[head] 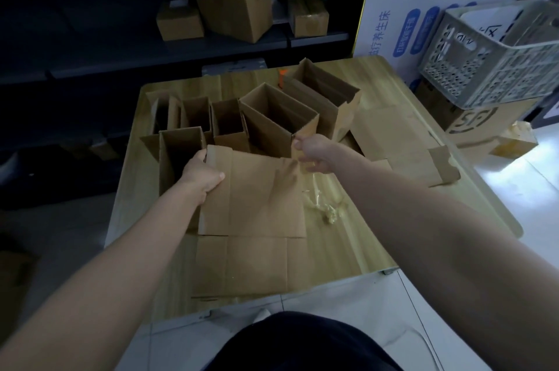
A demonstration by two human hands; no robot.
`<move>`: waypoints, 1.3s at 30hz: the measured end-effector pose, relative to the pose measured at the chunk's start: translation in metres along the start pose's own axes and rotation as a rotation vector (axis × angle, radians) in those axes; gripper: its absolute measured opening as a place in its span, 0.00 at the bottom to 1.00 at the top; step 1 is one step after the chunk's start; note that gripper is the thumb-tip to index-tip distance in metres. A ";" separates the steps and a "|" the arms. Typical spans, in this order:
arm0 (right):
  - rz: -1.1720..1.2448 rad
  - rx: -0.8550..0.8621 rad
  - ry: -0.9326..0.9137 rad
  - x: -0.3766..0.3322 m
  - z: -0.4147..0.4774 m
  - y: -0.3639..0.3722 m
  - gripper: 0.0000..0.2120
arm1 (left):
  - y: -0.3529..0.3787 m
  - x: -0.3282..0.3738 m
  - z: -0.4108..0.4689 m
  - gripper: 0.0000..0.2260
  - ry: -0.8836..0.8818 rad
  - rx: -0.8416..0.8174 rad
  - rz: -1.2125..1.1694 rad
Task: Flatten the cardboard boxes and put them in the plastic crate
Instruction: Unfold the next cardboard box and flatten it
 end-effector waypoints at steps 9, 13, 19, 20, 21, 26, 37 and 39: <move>-0.096 0.114 -0.021 -0.003 0.007 -0.010 0.34 | 0.007 0.011 0.001 0.29 0.055 -0.083 -0.083; -0.087 0.175 0.168 0.037 -0.010 -0.070 0.42 | 0.050 0.026 0.004 0.25 -0.002 -0.127 -0.188; -0.070 0.249 0.348 0.123 -0.050 -0.149 0.15 | 0.155 0.044 -0.019 0.21 -0.058 -0.349 -0.197; -0.103 0.304 0.368 0.136 -0.057 -0.159 0.14 | 0.174 0.045 -0.028 0.21 -0.076 -0.428 -0.162; -0.133 0.354 0.385 0.147 -0.064 -0.169 0.13 | 0.191 0.046 -0.037 0.22 -0.101 -0.519 -0.118; -0.072 0.489 0.367 0.199 -0.078 -0.209 0.15 | 0.257 0.040 -0.072 0.18 -0.058 -0.689 0.142; -0.152 0.529 0.474 0.243 -0.043 -0.256 0.17 | 0.328 0.028 -0.087 0.29 -0.289 -0.813 0.048; -0.266 0.507 0.469 0.245 -0.033 -0.263 0.16 | 0.339 0.028 -0.082 0.28 -0.270 -0.764 -0.020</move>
Point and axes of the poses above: each hand's wrist, its own z-axis towards the middle knuckle, its own y-axis out of the palm, x = y × z, the point moved 2 cm from there along z, towards the middle knuckle, and after that the axes turned 7 degrees about y, right-handed, at the moved point
